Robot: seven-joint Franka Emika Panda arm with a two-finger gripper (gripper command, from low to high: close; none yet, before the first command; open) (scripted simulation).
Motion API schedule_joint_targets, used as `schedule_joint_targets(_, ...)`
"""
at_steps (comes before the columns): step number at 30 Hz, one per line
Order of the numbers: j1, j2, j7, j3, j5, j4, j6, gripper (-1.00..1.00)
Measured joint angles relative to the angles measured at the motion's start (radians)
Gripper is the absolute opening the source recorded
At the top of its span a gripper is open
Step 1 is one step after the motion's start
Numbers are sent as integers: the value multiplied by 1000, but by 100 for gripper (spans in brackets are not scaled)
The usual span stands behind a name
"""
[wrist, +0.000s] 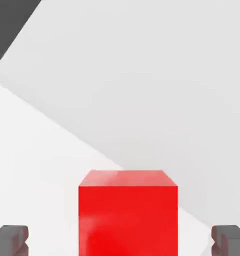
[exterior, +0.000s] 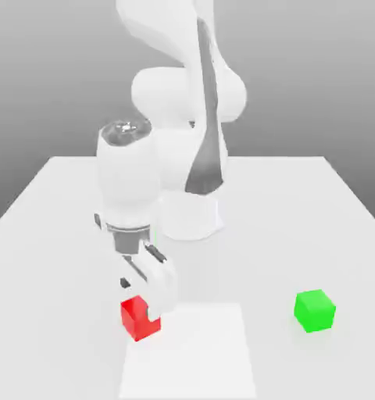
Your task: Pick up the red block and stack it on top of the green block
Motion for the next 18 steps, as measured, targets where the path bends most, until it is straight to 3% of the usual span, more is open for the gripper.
schedule_joint_targets(2, 17, 51, 14, -22, -20, 5, 43, 0)
schedule_joint_targets(3, 27, 77, 19, -35, -29, 8, 65, -100)
schedule_joint_targets(10, 31, 83, 24, -39, -34, 8, 72, -100)
schedule_joint_targets(18, 11, -98, -32, 1, 43, -15, -82, -100)
